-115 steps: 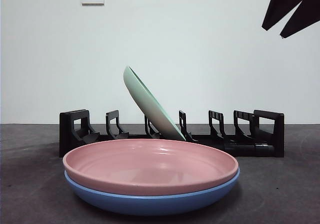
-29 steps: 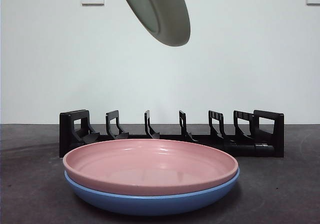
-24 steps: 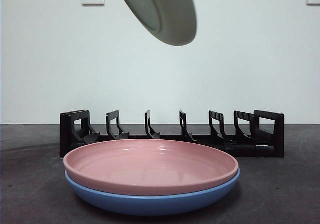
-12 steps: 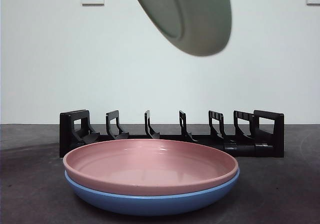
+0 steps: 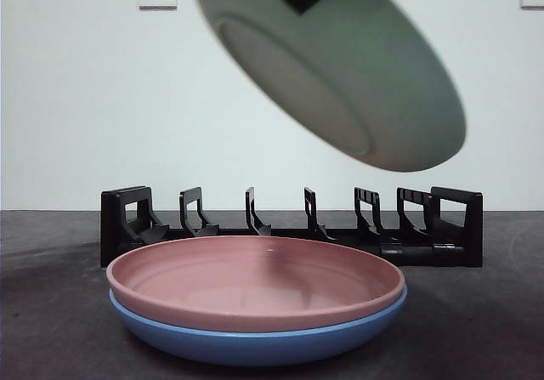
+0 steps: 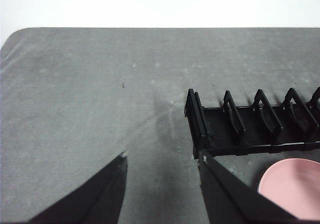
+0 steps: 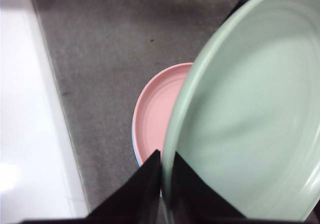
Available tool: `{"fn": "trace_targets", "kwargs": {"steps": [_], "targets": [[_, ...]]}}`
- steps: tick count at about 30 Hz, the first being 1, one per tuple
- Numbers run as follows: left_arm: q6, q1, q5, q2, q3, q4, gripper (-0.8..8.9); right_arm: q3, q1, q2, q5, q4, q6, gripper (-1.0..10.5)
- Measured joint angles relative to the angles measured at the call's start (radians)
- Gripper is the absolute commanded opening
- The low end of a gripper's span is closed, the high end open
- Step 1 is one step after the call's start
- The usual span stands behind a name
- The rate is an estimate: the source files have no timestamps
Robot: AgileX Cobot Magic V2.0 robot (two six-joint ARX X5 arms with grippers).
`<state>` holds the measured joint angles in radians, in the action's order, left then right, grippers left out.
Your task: Place the plate
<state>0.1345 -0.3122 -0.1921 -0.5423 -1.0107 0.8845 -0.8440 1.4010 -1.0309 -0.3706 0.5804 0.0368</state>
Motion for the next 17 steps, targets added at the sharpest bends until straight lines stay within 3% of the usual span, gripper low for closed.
{"fn": "trace_targets", "kwargs": {"steps": [9, 17], "targets": [[0.000, 0.000, 0.000, 0.000, 0.000, 0.000, 2.23, 0.000, 0.001, -0.184, -0.019, -0.007, 0.145, 0.1], [0.000, 0.000, 0.000, 0.000, 0.000, 0.001, 2.23, 0.000, 0.001, -0.256, -0.007, -0.019, 0.230, 0.1]]}}
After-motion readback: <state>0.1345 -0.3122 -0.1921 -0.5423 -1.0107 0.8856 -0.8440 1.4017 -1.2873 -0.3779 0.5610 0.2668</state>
